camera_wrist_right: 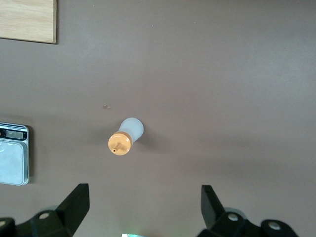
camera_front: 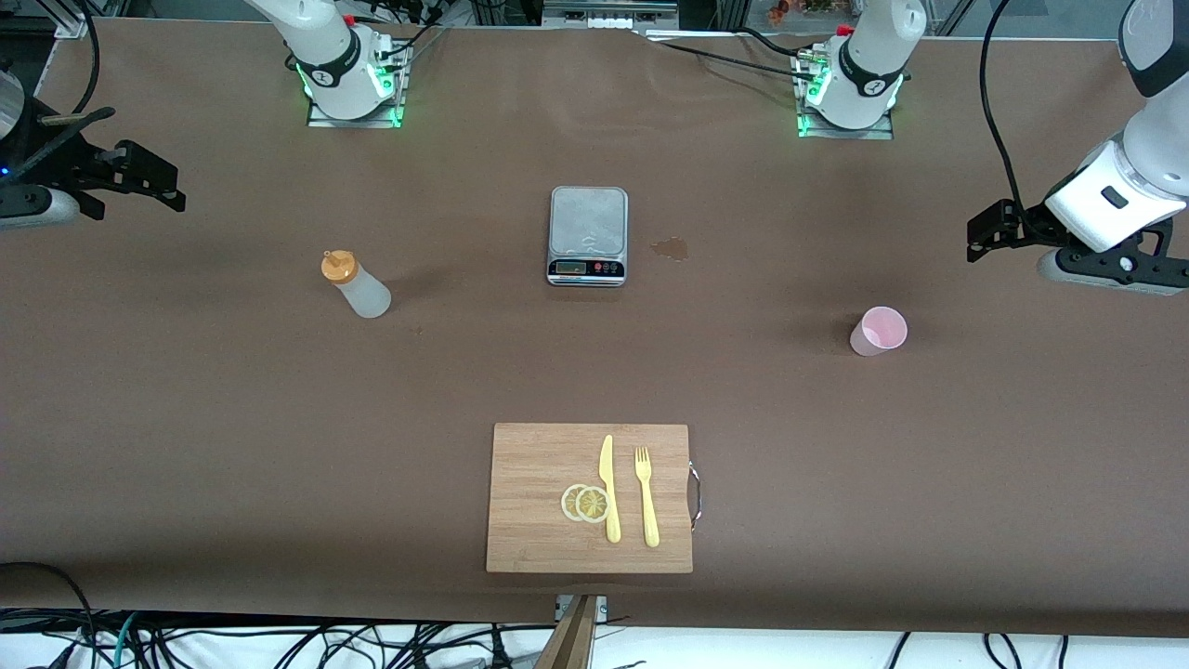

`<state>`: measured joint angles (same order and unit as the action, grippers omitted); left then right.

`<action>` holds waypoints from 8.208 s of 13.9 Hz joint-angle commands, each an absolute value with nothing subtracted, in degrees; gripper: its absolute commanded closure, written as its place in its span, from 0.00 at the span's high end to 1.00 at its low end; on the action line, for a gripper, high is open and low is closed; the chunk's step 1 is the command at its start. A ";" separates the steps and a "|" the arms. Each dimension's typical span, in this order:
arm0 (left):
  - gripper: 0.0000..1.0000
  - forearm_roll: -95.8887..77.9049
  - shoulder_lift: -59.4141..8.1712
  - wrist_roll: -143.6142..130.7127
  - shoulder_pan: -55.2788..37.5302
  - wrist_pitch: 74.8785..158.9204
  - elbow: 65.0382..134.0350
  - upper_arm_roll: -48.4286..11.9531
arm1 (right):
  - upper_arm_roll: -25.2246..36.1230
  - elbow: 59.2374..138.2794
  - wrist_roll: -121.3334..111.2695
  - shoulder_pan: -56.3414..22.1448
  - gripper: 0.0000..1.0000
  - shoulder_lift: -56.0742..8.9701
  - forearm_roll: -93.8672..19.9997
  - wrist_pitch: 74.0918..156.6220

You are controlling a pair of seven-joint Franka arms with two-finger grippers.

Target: Add sauce to pink cup with both arms

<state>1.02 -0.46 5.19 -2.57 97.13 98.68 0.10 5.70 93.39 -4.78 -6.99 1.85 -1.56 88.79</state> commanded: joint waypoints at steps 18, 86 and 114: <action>1.00 -0.26 -1.41 4.83 -3.25 93.25 96.68 0.35 | 5.89 92.72 -4.83 -6.50 1.00 1.58 -1.14 88.77; 0.99 2.64 -29.36 -58.10 -17.40 128.94 109.51 -37.00 | 5.98 92.29 -5.01 -4.83 1.00 -0.61 0.35 90.44; 1.00 -0.87 -0.34 -3.34 -3.08 95.54 99.59 -3.78 | 7.73 104.91 -76.49 4.73 1.00 -5.98 -21.50 90.42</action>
<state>0.70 -2.53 -4.78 -2.03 93.53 95.92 -4.86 7.79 99.34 -67.29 1.84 -6.89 -16.34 87.82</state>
